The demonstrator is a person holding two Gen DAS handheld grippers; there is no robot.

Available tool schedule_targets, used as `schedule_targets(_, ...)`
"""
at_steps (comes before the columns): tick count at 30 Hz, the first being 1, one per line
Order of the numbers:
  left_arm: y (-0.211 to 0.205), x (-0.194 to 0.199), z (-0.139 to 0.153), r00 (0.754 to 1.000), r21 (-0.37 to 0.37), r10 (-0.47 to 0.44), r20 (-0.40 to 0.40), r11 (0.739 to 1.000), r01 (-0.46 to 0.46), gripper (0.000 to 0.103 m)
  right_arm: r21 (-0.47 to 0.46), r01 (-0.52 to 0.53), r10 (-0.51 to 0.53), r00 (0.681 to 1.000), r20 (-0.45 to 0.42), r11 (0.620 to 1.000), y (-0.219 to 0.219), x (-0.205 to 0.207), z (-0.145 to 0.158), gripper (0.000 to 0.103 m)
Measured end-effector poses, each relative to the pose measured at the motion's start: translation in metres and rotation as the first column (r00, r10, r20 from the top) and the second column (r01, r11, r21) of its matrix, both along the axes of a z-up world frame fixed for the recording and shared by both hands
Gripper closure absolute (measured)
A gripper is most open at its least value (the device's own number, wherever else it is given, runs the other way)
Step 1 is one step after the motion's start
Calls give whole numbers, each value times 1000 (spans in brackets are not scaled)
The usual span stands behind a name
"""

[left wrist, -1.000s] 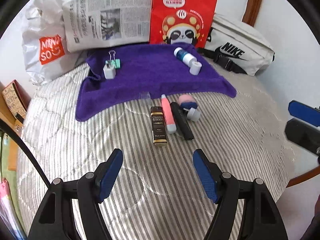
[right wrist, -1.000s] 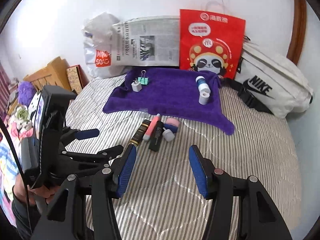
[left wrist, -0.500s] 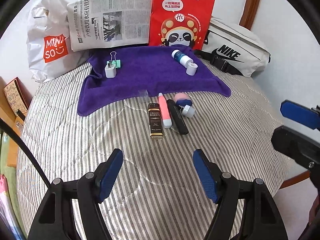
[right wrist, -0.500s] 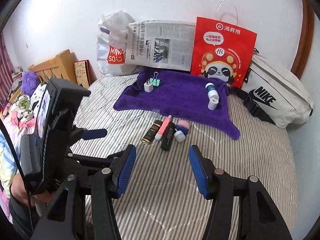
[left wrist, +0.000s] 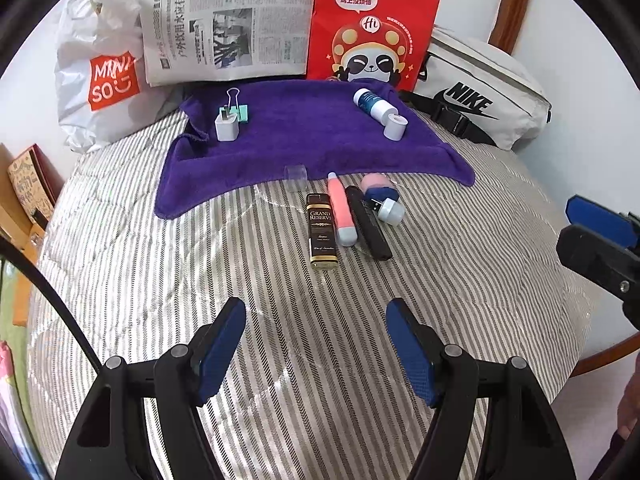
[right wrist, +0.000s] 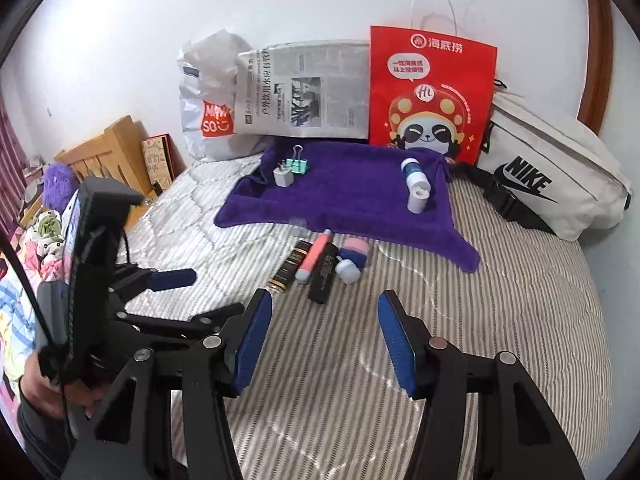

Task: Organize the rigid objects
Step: 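Withdraw both open grippers from the towel toward the items on the bed, then grasp the clear plastic piece with the left gripper while the right grasps the small white capped item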

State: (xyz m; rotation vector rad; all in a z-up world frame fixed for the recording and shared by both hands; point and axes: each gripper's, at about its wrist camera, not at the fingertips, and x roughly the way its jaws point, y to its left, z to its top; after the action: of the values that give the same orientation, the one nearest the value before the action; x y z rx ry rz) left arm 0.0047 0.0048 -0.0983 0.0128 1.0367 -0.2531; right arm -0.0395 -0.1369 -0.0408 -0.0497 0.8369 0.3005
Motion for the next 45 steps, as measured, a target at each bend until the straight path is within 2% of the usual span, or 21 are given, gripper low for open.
schedule_targets(5,-3,11,-11,1000,-7,-6,13,1000,6,32,54,12,-11,1000,-24,998,-21,6,-20,48)
schedule_targets(10,-5,30,-21,1000,-8,-14,26,1000,14,32,5,36,-36,999,5,999,-41,7,-35,48)
schedule_targets(14,-4,53,-32,1000,-11,2,20,1000,-2,34,17,74,-74,997,5,997,-60,9,-42,48)
schedule_targets(20,-7,80,-32,999,-65,1,45,998,2,35,85,108,-108,994,-4,990,-82,13,-44,48)
schedule_targets(25,-13,107,-31,997,-91,45,56,995,-39,35,96,81,-81,997,-7,992,-86,23,-43,48)
schedule_targets(31,-21,135,-39,995,-54,89,34,995,-87,35,111,48,-45,999,-29,993,-88,42,-50,48)
schedule_targets(34,-24,143,-44,995,5,99,31,995,-99,35,89,33,-29,999,-41,996,-87,50,-55,48)
schedule_targets(38,-26,147,-52,995,43,100,14,994,-101,43,78,2,1,999,-42,997,-86,57,-58,48)
schedule_targets(40,-27,149,-57,995,53,102,-6,993,-101,50,82,-14,17,999,-41,997,-84,60,-58,48)
schedule_targets(42,-27,152,-63,994,61,106,-24,993,-104,62,86,-25,29,999,-41,996,-83,63,-58,48)
schedule_targets(45,-28,154,-64,993,65,114,-17,992,-113,62,82,-39,44,998,-54,996,-78,68,-61,48)
